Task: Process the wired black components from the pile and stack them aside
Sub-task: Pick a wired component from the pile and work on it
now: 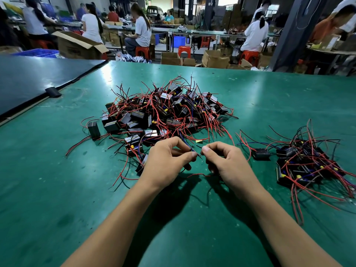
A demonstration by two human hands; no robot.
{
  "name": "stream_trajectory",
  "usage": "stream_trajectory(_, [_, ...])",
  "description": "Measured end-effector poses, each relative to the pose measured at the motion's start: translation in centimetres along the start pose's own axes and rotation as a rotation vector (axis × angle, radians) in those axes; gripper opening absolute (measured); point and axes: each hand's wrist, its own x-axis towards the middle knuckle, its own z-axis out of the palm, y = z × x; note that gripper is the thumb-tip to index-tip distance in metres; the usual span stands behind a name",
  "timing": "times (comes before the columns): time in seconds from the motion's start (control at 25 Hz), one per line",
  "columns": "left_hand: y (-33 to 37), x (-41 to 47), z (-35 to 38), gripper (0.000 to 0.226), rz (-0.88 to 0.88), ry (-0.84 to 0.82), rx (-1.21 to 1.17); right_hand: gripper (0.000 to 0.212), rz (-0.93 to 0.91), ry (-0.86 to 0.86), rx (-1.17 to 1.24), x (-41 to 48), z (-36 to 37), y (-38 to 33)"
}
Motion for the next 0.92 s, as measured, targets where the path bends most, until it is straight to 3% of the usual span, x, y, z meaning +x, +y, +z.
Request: stream_trajectory(0.92, [0.43,-0.46,0.85,0.007,0.083,0.081,-0.099,0.020,0.055,-0.046,0.054,-0.40,0.17,-0.89])
